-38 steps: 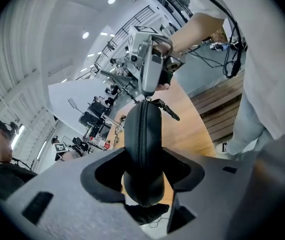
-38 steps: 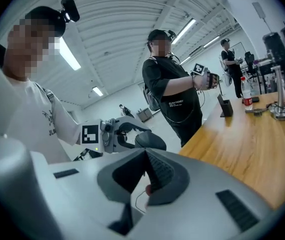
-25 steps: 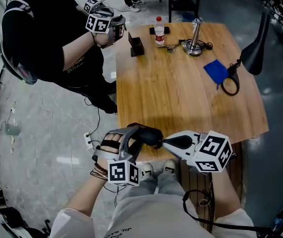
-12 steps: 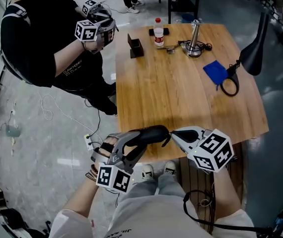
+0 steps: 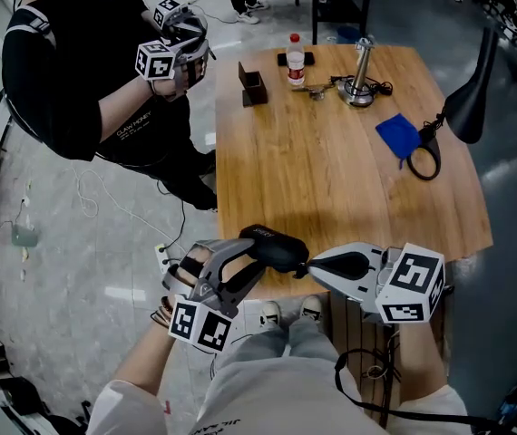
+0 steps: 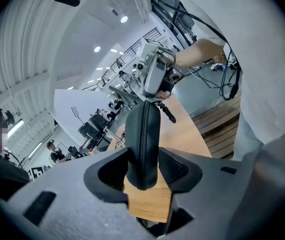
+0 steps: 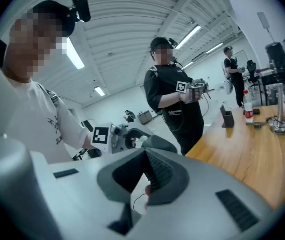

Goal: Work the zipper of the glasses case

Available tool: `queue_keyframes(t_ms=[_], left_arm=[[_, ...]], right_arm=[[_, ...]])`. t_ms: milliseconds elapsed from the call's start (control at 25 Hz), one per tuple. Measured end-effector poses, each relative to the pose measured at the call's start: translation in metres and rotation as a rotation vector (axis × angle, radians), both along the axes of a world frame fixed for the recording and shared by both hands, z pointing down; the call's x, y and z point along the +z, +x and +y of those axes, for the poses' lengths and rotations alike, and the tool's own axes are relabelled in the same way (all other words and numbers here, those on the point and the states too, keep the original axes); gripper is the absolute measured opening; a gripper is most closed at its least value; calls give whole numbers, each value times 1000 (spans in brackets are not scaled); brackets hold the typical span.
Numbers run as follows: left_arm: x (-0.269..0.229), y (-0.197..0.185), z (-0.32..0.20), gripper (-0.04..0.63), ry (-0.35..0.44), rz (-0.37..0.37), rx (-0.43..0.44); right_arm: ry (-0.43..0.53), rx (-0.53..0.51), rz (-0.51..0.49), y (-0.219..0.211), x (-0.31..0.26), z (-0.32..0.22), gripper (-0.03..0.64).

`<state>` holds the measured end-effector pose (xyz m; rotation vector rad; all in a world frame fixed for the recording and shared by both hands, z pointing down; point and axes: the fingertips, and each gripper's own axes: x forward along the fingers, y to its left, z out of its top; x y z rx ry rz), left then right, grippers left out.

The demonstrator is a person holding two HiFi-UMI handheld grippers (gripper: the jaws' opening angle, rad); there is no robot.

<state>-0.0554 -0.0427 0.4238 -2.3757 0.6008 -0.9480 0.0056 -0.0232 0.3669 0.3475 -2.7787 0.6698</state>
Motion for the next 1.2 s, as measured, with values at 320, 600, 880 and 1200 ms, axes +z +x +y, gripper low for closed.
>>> queue_keyframes(t_ms=[320, 600, 880, 1200], left_arm=[[23, 8, 1, 193, 54, -49, 57], [28, 5, 10, 275, 13, -35, 105], [21, 7, 16, 311, 1, 38, 112], [63, -31, -2, 288, -76, -263, -39]], right_arm=[[-20, -187, -94, -30, 0, 22, 0], [-61, -290, -200, -37, -17, 37, 1], [-150, -330, -465, -26, -46, 42, 1], [-113, -49, -25, 0, 23, -1, 0]])
